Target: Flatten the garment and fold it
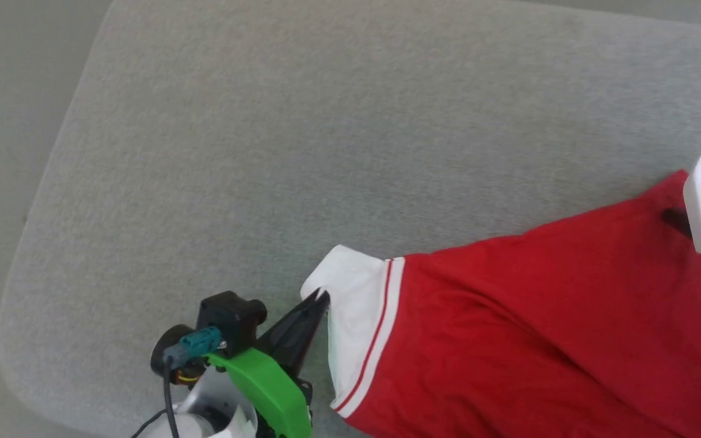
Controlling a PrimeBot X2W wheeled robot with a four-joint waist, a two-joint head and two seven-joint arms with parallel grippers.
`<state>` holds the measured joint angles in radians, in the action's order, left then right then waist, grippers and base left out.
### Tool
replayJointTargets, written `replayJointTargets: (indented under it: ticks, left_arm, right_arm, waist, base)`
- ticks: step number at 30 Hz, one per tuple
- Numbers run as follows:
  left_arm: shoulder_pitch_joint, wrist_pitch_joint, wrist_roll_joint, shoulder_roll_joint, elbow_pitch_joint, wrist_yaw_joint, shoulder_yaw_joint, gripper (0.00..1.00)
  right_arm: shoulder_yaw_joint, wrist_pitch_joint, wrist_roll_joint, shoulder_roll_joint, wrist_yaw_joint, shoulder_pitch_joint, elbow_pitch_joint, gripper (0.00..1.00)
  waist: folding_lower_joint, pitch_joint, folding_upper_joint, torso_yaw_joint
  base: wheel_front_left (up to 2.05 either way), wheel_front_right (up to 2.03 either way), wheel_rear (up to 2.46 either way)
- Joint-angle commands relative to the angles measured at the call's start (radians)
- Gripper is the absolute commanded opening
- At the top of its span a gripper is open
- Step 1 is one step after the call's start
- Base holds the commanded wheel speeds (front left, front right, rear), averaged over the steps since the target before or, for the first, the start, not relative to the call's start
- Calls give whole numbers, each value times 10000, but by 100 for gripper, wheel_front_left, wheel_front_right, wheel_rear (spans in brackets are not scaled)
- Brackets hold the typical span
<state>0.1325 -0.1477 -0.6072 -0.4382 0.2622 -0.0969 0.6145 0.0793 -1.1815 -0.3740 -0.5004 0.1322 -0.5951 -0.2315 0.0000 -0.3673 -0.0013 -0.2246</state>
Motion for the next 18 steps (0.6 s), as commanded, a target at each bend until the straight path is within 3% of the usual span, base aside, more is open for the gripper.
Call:
replayJointTargets:
  ticks: [1, 8, 9, 11, 18]
  left_arm:
    - [184, 92, 30, 79, -64, 62, 38, 0]
    - [336, 298, -48, 176, -399, 139, -18, 0]
    - [355, 310, -55, 176, -427, 147, -26, 0]
    - [377, 329, -81, 177, -481, 154, -40, 0]
    - [397, 361, -186, 98, -648, 153, -142, 0]
  right_arm:
    - [96, -55, 84, -42, -15, -96, -205, 100]
    - [824, -184, 75, -334, -15, 511, -957, 100]
    - [867, -177, 46, -358, -15, 583, -1025, 96]
    - [982, -134, -23, -397, -15, 694, -1131, 0]
    - [1215, 652, -323, -470, -15, 517, -1163, 0]
  waist:
    - [0, -528, 13, -547]
    - [0, -676, 13, -741]
    - [0, -675, 13, -751]
    - [0, -655, 13, -751]
    - [0, -181, 13, -562]
  base:
    - [0, 0, 0]
    - [0, 0, 0]
    - [0, 0, 0]
    - [0, 0, 0]
    - [0, 0, 0]
